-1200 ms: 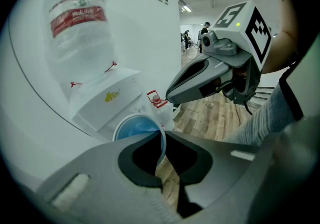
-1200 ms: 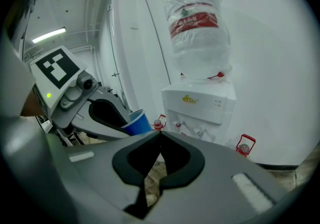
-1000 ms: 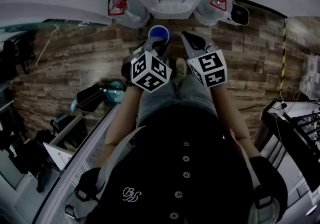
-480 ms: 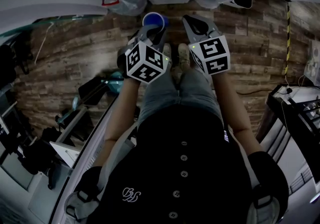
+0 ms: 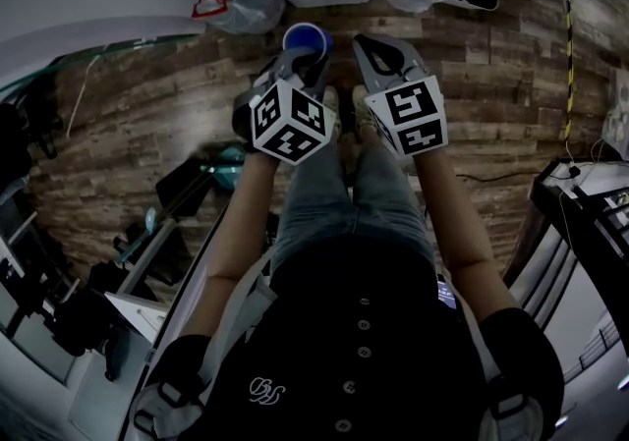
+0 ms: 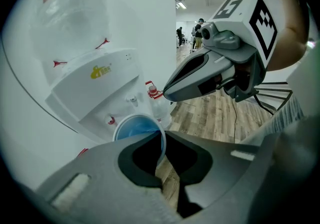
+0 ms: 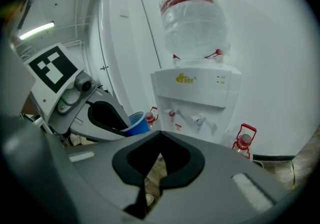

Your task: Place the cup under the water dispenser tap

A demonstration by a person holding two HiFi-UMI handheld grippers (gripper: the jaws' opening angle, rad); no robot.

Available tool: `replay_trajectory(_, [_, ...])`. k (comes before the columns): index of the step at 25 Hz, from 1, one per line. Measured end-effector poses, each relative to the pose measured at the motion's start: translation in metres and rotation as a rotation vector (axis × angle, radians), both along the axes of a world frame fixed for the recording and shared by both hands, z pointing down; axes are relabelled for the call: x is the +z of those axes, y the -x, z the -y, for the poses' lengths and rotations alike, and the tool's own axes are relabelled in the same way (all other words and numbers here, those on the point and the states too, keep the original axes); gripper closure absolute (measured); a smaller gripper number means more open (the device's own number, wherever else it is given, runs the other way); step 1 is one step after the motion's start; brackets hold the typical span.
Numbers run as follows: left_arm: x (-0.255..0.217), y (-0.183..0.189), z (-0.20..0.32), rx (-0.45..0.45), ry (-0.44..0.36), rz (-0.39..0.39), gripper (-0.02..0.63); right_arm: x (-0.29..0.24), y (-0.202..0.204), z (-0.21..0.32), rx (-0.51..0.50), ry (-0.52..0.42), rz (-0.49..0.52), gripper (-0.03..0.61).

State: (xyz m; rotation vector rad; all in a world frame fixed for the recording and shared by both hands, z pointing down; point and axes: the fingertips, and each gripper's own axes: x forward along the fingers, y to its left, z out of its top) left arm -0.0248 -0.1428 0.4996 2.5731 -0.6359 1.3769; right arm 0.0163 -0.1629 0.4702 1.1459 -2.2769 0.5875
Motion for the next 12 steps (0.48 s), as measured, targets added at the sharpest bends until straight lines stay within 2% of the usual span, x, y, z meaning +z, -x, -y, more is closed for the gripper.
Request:
replay_trajectory(7, [0.03, 0.009, 0.015, 0.01, 0.018, 0.041, 0.594, 0.031, 0.004, 0.013, 0.052, 0.04, 0.048, 0.578])
replay_trajectory(12, [0.054, 0.008, 0.022, 0.026, 0.025, 0.063, 0.594, 0.056, 0.005, 0.021, 0.048, 0.064, 0.049, 0.578])
